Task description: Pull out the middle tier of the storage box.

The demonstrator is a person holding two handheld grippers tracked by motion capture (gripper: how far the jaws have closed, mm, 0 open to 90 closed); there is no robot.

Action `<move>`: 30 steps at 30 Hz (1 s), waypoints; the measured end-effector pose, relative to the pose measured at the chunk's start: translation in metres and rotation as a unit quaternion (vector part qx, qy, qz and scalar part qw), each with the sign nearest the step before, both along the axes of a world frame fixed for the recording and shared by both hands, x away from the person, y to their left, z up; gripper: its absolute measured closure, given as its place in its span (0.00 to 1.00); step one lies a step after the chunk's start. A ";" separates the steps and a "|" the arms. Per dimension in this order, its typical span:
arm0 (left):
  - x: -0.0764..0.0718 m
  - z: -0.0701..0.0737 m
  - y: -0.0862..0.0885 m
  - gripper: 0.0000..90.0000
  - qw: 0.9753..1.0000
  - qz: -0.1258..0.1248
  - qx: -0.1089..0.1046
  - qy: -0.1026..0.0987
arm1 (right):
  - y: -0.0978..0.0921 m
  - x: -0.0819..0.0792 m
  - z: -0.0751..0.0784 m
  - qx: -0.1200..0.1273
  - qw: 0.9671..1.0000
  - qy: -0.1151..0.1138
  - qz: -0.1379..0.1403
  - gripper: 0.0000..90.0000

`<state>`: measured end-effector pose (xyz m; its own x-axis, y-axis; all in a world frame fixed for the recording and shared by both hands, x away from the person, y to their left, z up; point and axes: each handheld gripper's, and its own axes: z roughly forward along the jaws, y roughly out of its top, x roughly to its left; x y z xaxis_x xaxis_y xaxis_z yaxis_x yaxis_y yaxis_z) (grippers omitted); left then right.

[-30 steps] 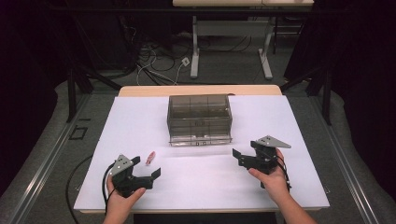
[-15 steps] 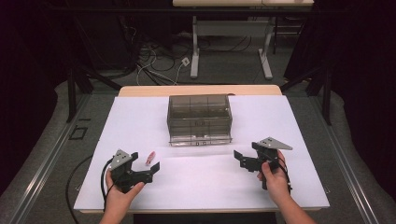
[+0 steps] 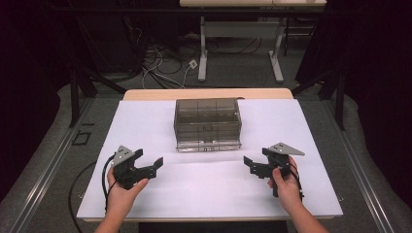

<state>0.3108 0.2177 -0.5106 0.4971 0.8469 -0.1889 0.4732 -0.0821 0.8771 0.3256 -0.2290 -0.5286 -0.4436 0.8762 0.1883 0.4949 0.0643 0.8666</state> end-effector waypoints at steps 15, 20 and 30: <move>0.017 0.005 -0.006 0.24 1.000 0.013 0.011 0.016 | -0.003 0.001 0.000 0.011 1.000 0.002 -0.002 0.17; 0.024 0.009 -0.003 0.26 0.999 0.020 0.001 0.030 | -0.004 0.002 0.000 0.011 1.000 0.001 -0.003 0.17; 0.038 0.010 0.003 0.30 0.997 0.041 -0.013 0.071 | -0.004 0.002 0.000 0.027 1.000 0.011 -0.003 0.17</move>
